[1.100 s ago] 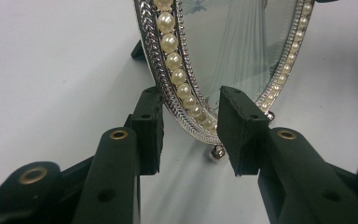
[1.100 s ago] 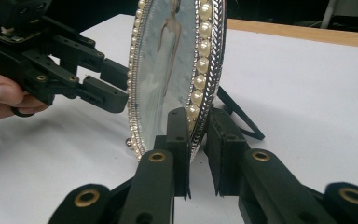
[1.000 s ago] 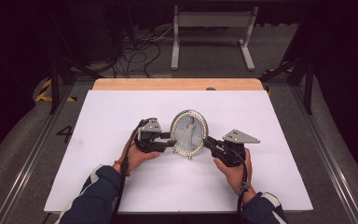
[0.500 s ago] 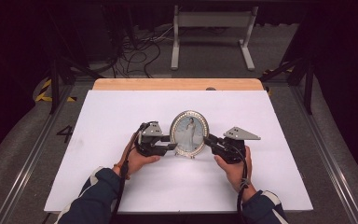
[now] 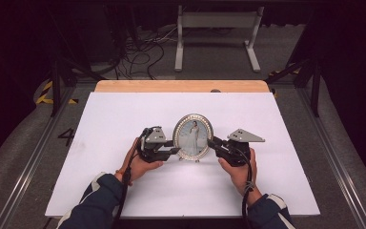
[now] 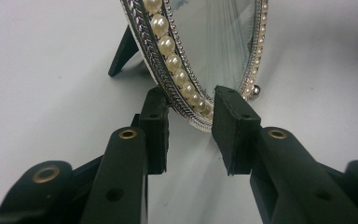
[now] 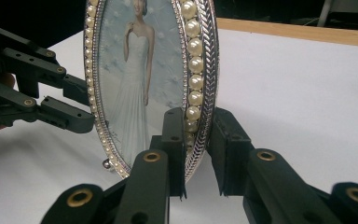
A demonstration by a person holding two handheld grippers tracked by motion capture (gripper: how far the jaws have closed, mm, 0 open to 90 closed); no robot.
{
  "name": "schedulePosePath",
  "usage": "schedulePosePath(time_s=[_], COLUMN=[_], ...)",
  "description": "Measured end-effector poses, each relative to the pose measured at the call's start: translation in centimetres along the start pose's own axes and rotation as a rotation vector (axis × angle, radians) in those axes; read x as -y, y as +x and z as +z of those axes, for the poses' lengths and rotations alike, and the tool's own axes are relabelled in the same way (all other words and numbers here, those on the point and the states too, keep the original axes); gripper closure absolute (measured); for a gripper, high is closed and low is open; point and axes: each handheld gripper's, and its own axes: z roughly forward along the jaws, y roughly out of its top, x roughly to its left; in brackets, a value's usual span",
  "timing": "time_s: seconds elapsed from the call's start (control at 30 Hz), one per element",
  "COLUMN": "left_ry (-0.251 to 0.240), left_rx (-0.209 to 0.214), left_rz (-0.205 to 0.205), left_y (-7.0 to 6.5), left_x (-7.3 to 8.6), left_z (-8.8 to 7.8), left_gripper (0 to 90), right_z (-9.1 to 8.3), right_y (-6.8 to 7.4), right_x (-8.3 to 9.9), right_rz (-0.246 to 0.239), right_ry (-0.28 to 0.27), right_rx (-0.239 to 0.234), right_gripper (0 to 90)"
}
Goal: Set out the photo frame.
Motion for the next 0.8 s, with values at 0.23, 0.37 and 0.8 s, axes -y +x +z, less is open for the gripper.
schedulePosePath(time_s=[0.23, 0.37, 0.8], left_ry=[0.006, 0.009, 0.008], left_rx=[-0.007, -0.002, -0.005], left_rz=[0.002, -0.003, -0.018], left_y=[-0.15, -0.23, -0.6], left_x=[0.21, 0.37, 0.49], left_z=[-0.02, -0.03, -0.19], left_gripper=[68.5, 69.5, 68.7], right_z=[0.09, 0.14, 0.45], right_y=[0.06, 0.2, 0.41], right_x=[-0.06, -0.15, -0.14], right_rz=[-0.011, -0.029, -0.049], right_ry=[-0.001, 0.004, 0.017], right_rx=[0.0, 0.004, 0.011], right_gripper=[76.2, 75.8, 73.4])
